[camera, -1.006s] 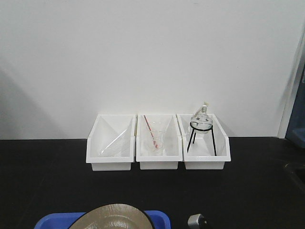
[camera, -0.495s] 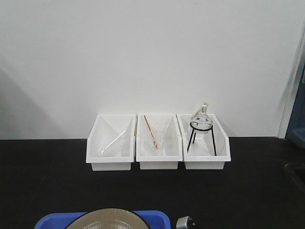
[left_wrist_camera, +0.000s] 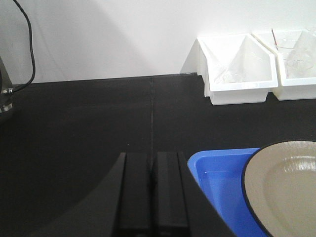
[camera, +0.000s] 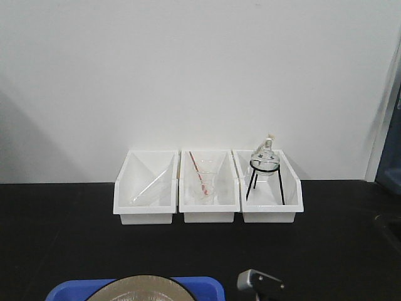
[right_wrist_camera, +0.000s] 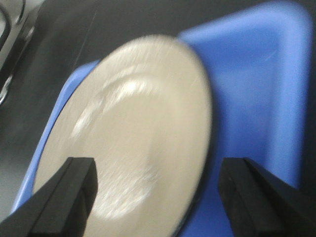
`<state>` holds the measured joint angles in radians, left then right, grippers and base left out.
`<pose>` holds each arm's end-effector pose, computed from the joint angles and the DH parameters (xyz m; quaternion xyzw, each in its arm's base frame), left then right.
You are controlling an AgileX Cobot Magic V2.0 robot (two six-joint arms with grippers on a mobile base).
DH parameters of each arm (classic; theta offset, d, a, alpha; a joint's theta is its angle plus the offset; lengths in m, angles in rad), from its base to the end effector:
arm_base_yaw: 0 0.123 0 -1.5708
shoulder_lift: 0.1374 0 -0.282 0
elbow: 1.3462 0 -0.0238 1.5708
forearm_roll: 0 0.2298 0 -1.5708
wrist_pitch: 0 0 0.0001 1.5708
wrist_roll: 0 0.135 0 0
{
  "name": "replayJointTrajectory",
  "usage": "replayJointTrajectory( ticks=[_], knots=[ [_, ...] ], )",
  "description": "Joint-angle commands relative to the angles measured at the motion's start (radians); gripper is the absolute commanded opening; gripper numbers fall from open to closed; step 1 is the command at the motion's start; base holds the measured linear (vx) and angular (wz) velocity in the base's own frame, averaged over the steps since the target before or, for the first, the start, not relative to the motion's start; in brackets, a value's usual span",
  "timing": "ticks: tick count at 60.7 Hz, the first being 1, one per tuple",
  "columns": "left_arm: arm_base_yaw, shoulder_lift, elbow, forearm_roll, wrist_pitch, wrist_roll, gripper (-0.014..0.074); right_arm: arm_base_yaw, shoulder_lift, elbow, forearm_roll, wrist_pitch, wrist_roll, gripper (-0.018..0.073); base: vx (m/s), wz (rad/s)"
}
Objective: Place disk in tray to left cabinet
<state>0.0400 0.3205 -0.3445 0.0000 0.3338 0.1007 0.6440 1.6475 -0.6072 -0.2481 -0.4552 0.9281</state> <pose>0.1044 0.0042 0.2669 0.0237 0.7809 0.0439 0.6226 0.2548 0.2095 0.1594 -0.0013 0.8618 0.3517 0.3655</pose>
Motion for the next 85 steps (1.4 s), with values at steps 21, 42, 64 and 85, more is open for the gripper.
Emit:
replayJointTrajectory(
  ticks=[21, 42, 64, 85],
  knots=[
    [0.004, 0.014, -0.035, -0.011, -0.088, -0.01, 0.0014, -0.105, -0.323, -0.02, -0.204, 0.576, -0.179, 0.0553, 0.0, 0.0],
    [0.004, 0.014, -0.035, -0.016, -0.077, -0.017, 0.002, -0.105, -0.351, -0.02, -0.147, 0.546, -0.141, 0.0553, 0.0, 0.0],
    [0.004, 0.087, -0.064, -0.015, 0.108, -0.017, 0.0042, -0.105, -0.351, -0.095, -0.09, 0.7, -0.154, 0.0553, 0.0, 0.0],
    [0.004, 0.467, -0.324, -0.11, 0.28, -0.017, 0.0275, -0.107, -0.183, -0.37, 0.296, 1.048, -0.586, 0.0547, 0.0, 0.0]
  ],
)
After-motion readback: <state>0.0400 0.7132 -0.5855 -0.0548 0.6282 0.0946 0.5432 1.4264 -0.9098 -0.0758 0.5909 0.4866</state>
